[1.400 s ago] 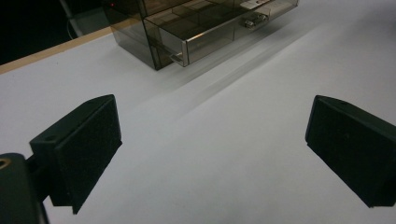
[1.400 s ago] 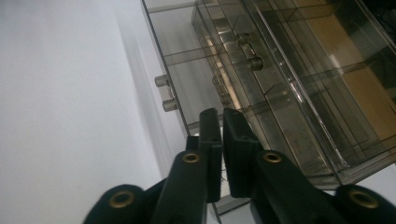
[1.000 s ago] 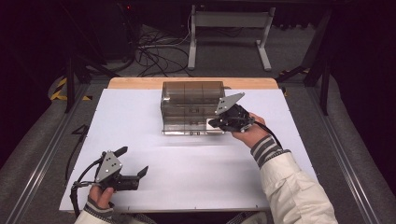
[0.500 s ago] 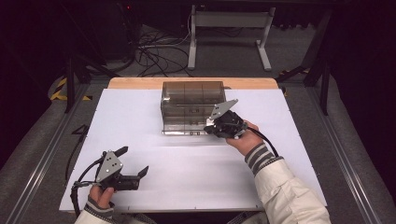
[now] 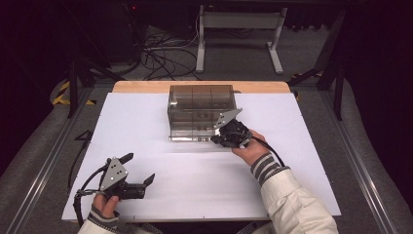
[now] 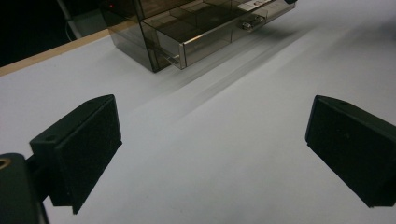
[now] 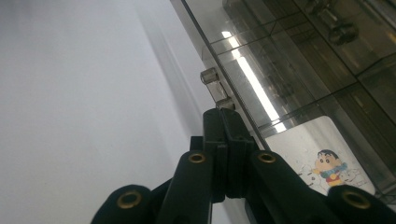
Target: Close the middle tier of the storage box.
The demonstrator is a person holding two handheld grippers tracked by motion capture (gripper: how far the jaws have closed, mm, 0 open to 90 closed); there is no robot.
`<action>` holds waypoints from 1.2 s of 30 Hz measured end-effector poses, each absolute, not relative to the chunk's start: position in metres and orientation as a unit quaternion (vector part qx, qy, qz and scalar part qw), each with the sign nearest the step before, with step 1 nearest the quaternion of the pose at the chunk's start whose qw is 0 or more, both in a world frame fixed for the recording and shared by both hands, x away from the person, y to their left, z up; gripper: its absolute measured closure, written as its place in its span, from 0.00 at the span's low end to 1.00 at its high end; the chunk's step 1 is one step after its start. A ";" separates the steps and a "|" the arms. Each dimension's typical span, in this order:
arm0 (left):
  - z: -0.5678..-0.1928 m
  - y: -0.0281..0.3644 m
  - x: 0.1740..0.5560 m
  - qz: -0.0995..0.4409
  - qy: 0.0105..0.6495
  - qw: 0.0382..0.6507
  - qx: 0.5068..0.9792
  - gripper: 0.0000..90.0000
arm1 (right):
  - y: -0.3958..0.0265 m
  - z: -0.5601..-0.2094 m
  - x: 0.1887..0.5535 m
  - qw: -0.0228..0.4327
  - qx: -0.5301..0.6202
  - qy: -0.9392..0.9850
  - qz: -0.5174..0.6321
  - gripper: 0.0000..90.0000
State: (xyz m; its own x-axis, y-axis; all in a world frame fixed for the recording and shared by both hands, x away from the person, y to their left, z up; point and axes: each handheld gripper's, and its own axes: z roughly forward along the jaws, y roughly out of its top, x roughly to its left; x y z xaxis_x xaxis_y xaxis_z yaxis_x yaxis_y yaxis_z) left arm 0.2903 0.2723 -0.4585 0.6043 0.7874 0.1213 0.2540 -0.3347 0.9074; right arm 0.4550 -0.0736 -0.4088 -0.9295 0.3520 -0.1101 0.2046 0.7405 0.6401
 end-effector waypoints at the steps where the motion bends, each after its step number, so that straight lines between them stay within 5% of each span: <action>1: -0.459 0.272 0.290 0.287 0.340 0.466 0.765 0.05 | -0.073 -0.412 0.455 0.113 0.151 0.927 0.324 1.00; 36: -0.459 0.272 0.290 0.290 0.340 0.465 0.764 0.05 | -0.059 -0.440 0.466 0.120 0.186 0.929 0.298 1.00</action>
State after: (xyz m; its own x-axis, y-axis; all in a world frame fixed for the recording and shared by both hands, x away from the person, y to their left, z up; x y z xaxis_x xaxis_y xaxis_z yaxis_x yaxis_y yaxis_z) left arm 0.2905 0.2722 -0.4585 0.6012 0.7889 0.1273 0.2496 -0.3368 0.9079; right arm 0.4660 -0.0589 -0.4399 -0.9020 0.4168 -0.1122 0.2737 0.7534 0.5979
